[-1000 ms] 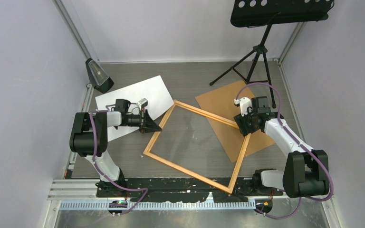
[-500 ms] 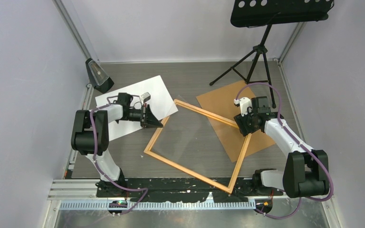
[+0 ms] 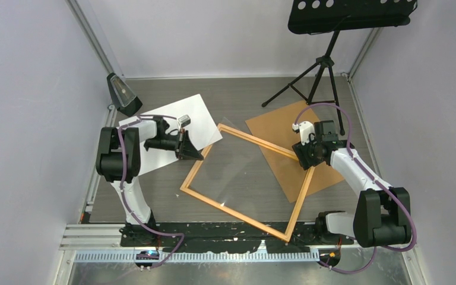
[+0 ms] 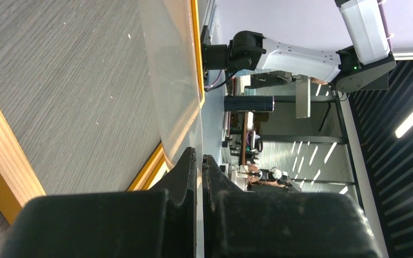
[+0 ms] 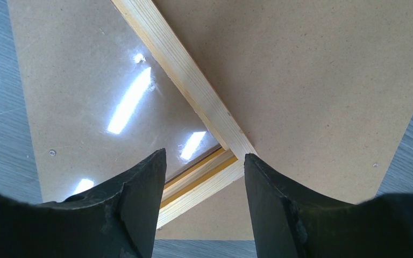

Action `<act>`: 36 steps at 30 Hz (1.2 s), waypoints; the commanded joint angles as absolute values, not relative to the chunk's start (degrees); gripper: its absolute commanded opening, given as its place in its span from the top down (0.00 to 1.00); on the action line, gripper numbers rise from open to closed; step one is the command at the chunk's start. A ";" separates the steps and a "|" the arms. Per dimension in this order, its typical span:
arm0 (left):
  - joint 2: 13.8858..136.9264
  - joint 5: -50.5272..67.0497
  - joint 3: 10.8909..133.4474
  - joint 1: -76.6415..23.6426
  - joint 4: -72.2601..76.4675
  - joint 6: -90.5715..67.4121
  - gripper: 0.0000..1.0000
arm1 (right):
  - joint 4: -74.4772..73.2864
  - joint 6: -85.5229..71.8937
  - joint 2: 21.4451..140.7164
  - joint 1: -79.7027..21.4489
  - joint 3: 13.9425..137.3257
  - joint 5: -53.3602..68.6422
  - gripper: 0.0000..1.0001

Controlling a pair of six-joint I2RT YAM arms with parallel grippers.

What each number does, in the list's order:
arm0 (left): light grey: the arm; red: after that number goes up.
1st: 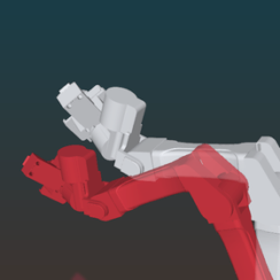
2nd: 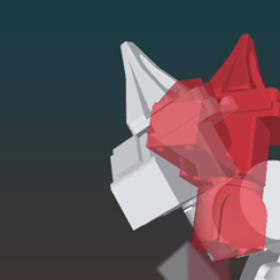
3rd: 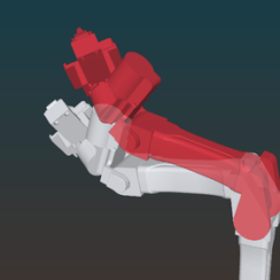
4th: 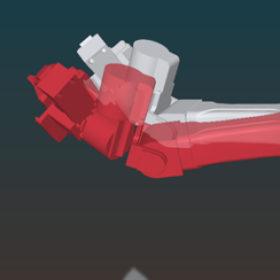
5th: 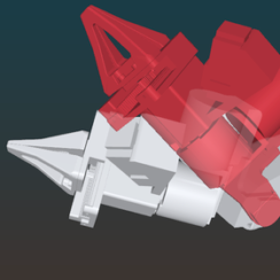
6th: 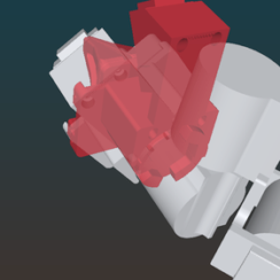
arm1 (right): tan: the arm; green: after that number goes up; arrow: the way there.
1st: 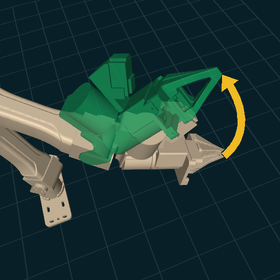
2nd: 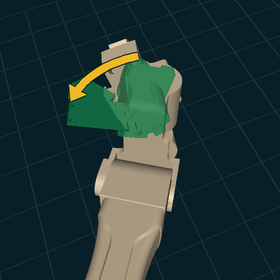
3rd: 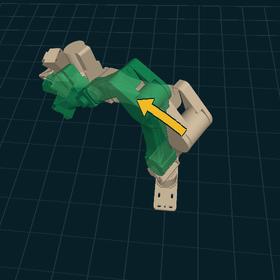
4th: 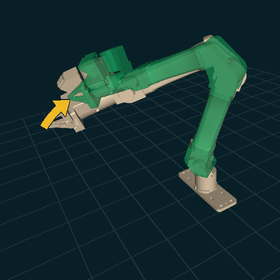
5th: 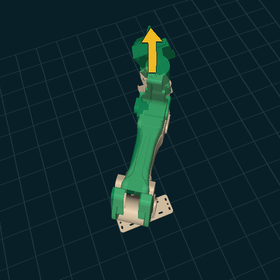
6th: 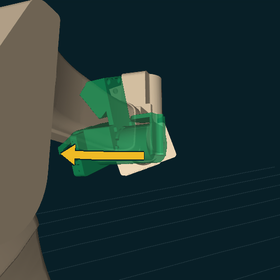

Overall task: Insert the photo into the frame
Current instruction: Pick up the photo frame item from the photo frame.

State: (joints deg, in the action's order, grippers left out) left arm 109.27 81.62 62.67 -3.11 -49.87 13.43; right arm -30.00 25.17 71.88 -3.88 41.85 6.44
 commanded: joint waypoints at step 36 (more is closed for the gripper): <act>104.58 82.41 69.85 -7.03 -70.88 40.16 1.00 | -27.80 25.67 71.64 -3.47 41.65 6.17 0.38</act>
